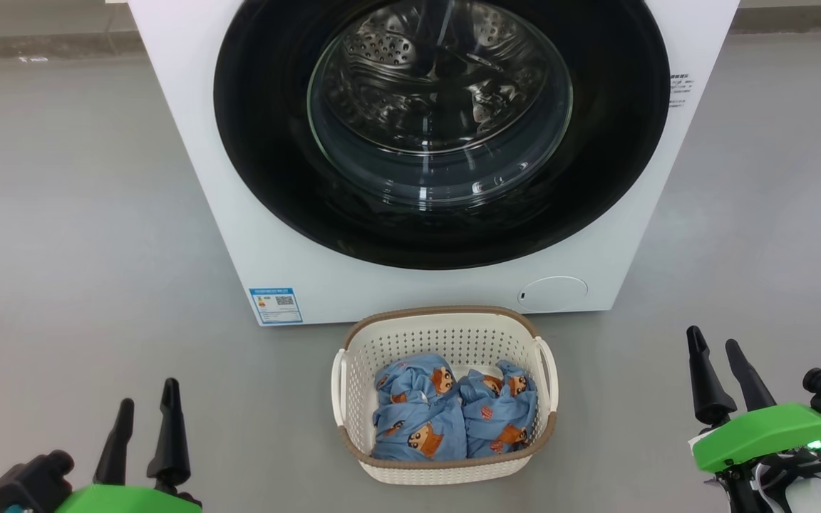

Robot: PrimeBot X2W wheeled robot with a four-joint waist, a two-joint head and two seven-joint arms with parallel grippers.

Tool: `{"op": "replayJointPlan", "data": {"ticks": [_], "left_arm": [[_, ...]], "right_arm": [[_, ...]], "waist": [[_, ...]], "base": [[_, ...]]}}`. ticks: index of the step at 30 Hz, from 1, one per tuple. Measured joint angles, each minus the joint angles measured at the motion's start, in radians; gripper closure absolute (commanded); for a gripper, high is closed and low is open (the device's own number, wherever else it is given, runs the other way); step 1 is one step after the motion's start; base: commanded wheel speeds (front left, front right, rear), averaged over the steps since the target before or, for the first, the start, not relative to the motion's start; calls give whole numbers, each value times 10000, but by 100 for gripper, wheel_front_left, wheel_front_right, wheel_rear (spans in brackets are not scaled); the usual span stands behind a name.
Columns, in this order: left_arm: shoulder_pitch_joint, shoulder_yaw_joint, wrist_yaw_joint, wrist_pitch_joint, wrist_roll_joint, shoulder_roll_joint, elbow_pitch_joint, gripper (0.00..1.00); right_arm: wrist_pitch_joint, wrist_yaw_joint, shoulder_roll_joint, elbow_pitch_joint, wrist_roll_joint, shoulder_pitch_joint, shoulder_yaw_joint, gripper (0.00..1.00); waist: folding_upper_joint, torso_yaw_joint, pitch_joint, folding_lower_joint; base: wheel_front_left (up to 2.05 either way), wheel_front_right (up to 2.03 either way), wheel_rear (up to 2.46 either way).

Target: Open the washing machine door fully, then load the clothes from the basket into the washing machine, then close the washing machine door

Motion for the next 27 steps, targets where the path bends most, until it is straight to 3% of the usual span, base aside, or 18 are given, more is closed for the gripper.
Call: {"op": "replayJointPlan", "data": {"ticks": [27], "left_arm": [[-71,-69,-2,-754,2587,144,157,0]], "right_arm": [[-780,0,-299,105,-3227,-200,297,0]], "waist": [[0,-103,-47,0]], "base": [[0,0,0]]}}
